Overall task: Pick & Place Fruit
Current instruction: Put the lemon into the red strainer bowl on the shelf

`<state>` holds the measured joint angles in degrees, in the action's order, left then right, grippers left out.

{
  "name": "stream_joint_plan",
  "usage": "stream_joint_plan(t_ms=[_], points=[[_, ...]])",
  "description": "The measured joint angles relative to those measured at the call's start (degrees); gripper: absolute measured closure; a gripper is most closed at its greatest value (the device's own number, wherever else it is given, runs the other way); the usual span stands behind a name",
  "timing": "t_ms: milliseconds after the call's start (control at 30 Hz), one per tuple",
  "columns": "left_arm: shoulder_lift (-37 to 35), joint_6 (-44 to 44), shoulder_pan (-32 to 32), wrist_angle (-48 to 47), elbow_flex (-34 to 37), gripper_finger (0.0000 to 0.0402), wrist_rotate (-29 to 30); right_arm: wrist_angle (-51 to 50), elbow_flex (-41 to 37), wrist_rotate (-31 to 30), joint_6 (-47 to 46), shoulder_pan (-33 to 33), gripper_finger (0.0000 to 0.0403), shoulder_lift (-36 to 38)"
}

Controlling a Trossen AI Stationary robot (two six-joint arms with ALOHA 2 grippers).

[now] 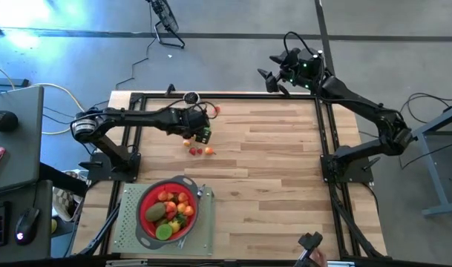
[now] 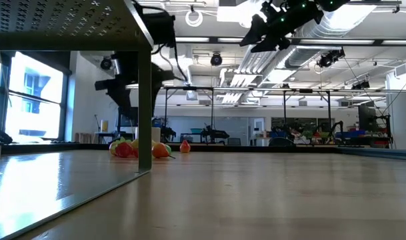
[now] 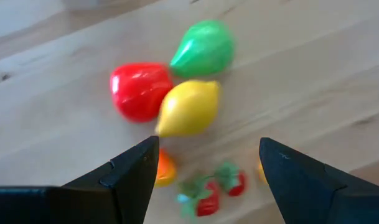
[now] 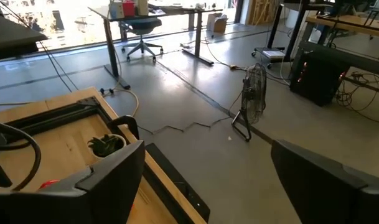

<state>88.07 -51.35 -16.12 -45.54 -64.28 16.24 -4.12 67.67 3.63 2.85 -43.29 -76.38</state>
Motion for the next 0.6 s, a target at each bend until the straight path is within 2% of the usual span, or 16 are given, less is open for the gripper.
stream_joint_plan(t_ms=[200,400,600], points=[[0.0,1.3,0.0,4.8,6.0,0.0130,0.0,0.0,0.0,0.0,0.0,0.0,0.0062,0.0],[0.0,4.6,0.0,13.8,10.2,0.0130,1.2,0.0,0.0,0.0,0.0,0.0,0.0062,0.0],[0.0,4.6,0.0,15.6,12.7,0.0130,6.5,0.0,0.0,0.0,-0.2,0.0,0.0062,0.0]])
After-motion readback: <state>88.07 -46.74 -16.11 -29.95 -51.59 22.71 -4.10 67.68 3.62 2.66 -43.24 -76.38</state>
